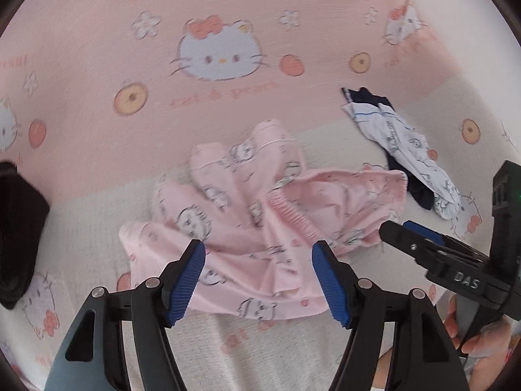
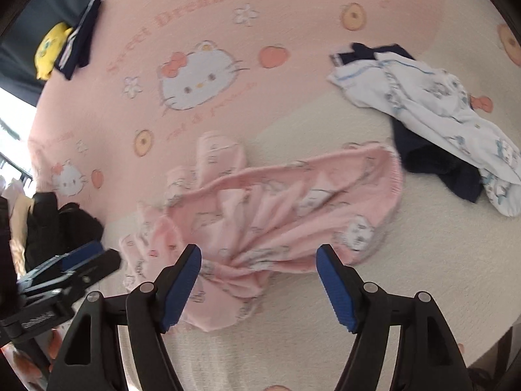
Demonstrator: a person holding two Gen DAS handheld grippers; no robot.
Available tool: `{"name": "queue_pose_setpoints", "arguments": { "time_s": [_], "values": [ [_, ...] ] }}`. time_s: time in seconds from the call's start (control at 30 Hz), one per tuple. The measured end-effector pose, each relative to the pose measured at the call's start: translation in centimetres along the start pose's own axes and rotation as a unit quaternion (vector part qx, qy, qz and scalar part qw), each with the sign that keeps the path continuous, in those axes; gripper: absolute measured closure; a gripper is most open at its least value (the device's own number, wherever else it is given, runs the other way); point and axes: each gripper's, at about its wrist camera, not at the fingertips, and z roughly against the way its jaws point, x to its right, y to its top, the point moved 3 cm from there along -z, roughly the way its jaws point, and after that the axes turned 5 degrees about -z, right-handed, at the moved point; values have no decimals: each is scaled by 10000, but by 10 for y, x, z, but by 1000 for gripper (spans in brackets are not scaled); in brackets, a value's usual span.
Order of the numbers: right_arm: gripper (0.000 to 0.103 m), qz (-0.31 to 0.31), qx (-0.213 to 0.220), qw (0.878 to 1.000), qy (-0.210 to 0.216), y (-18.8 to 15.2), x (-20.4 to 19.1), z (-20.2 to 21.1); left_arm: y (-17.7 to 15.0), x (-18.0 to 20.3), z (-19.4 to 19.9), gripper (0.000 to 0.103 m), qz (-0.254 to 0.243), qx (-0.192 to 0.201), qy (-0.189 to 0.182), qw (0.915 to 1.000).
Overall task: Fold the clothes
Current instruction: 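Open both grippers and release the pink pants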
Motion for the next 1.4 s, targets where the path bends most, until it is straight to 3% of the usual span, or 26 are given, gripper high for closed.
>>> {"name": "queue_pose_setpoints", "arguments": {
  "time_s": [0.2, 0.33, 0.5, 0.73, 0.87, 1.03, 1.17, 1.3, 1.4],
  "values": [
    [30, 792, 36, 9968, -55, -5, -39, -13, -11, -26, -5, 37, 189, -48, 138, 9997],
    [30, 1462, -370, 9885, -137, -11, -59, -36, -21, -52, -10, 37, 472, -92, 162, 9987],
    [30, 1804, -482, 9823, -163, -10, -75, -55, -39, -89, -15, 37, 968, -211, 281, 9947],
    [30, 1830, -497, 9815, -250, -9, -77, -67, -55, -122, -24, 37, 1354, -319, 349, 9897],
    [30, 1784, -509, 9825, -186, -9, -75, -71, -57, -133, -38, 37, 1551, -313, 58, 9874],
    [30, 1632, -532, 9851, 91, -8, -76, -75, -53, -147, -56, 37, 2029, -319, -371, 9780],
    [31, 1550, -602, 9860, 124, -5, -75, -84, -43, -145, -67, 37, 2170, -260, -442, 9748],
    [45, 1710, -603, 9834, 81, -5, -77, -94, -41, -143, -71, 37, 2002, -133, -307, 9792],
    [50, 1869, -556, 9808, -53, -7, -83, -98, -39, -141, -74, 37, 1875, -37, -205, 9821]
  ]
}}
